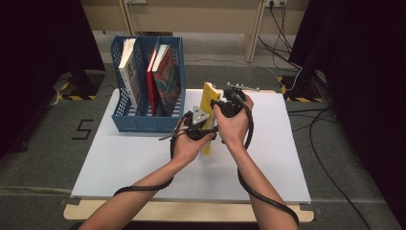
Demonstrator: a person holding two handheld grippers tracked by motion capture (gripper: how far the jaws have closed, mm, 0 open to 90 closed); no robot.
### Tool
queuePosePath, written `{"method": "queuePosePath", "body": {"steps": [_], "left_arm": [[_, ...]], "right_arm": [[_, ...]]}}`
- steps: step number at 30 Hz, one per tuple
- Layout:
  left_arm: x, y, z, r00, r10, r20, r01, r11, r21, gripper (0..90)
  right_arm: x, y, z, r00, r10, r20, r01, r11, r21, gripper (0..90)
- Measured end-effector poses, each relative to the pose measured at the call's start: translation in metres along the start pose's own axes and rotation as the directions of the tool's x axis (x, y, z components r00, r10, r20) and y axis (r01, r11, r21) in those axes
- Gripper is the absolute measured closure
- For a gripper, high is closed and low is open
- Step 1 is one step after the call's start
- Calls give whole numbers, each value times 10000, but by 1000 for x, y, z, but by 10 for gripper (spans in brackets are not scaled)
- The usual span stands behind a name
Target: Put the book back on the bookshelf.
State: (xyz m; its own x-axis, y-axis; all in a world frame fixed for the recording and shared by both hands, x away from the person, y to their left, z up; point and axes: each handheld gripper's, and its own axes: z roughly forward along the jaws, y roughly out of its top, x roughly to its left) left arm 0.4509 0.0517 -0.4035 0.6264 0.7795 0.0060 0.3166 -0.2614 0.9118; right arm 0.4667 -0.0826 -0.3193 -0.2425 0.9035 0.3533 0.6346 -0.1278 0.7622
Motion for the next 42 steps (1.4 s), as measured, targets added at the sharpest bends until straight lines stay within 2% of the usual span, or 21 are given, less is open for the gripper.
{"method": "queuePosePath", "body": {"steps": [7,11,18,26,30,34,36,38,42], "left_arm": [[4,1,1,9998,-167,-142,168,9998,77,350],[6,1,2,9988,-433,-248,435,9990,71,352],[8,2,2,9976,-599,-347,604,9981,133,352],[10,3,4,9943,-990,-388,995,9950,94,352],[13,4,5,9906,-1309,-387,1308,9914,-65,405],[16,3,3,9887,-1475,-269,1478,9890,96,465],[16,3,1,9894,-1410,-349,1414,9899,89,491],[15,2,-2,9921,-1139,-519,1150,9932,192,525],[18,2,-11,9899,-1242,-679,1274,9909,445,606]], "right_arm": [[3,-1,1,9999,1,-160,-2,10000,-26,728],[8,-2,1,9997,30,-235,-32,10000,-71,723],[11,-2,2,9998,33,-210,-35,10000,-94,722],[12,-2,1,9997,82,-219,-83,9999,-59,723],[13,-3,1,9998,44,-176,-45,9999,-90,723],[15,-4,0,9998,-21,-187,21,10000,-4,719],[17,-4,1,9997,-108,-204,109,9999,27,713],[19,-5,2,9995,-202,-246,203,9998,49,705],[27,-8,3,9982,-521,-304,523,9986,54,686]]}}
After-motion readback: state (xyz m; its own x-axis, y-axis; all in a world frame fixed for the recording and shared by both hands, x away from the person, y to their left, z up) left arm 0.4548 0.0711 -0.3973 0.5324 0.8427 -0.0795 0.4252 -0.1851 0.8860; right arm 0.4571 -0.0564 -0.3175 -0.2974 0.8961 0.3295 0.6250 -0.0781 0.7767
